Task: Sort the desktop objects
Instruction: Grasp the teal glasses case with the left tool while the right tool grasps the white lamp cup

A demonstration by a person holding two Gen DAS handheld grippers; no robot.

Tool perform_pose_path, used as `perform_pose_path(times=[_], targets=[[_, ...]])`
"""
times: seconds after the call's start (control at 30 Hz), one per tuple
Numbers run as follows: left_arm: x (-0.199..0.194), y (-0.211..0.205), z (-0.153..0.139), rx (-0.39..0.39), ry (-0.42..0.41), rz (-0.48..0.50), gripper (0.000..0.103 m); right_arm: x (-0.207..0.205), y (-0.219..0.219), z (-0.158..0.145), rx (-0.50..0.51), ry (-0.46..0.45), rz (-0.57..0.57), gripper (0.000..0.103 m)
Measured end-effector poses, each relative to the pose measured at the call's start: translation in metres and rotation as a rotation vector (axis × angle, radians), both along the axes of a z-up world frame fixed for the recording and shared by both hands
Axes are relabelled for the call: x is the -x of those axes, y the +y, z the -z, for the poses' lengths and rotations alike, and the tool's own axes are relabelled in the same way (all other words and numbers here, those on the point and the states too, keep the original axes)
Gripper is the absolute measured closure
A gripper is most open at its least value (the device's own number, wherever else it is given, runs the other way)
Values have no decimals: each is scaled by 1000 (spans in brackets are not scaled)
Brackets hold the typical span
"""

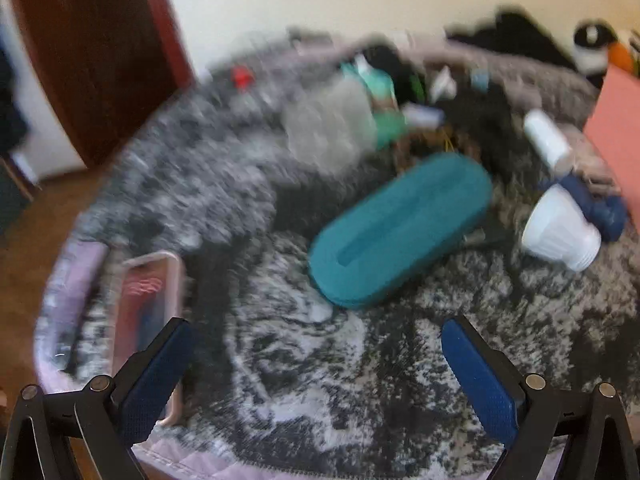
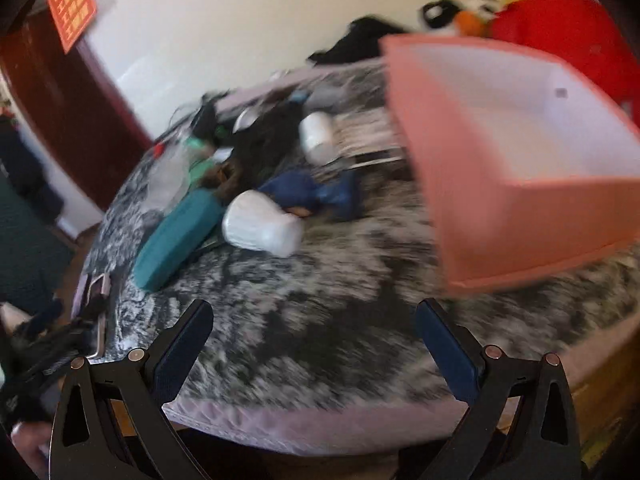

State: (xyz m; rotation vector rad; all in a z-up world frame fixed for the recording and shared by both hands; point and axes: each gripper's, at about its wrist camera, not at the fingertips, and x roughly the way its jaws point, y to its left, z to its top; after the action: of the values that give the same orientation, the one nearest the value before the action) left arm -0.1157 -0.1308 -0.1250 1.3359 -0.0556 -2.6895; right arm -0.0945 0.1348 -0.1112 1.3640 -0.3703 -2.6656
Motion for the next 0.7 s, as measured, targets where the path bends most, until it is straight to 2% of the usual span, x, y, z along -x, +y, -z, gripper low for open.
perform_pose_path(times=[0.07,0.2,0.37,0.5,0.57,0.6,0.63,0.67,0.7], targets=[[16,2,4,4,7,55,1,23,-17,8,-30,-22,-25,0],[51,23,19,114,-25,175,1,65,-32,33,81,-118,-12,0],[82,47,34,171,-58,336,1,95,-39,56,121,-192,77,0],[103,44,50,206,-114,357,1,110,-40,65,131,-221,104,1],[111,40,59,172,-165,364,1,115,-40,68,141,-227,109,8],[115,38,64,151,-193,367,2,117,-41,67,143,-216,95,16],[118,35,67,125,-217,371,8,119,-42,67,169,-202,71,37],[120,32,66,77,-226,373,11,120,-43,67,208,-194,44,44],[121,27,63,36,-232,357,15,119,-44,65,225,-194,24,45]])
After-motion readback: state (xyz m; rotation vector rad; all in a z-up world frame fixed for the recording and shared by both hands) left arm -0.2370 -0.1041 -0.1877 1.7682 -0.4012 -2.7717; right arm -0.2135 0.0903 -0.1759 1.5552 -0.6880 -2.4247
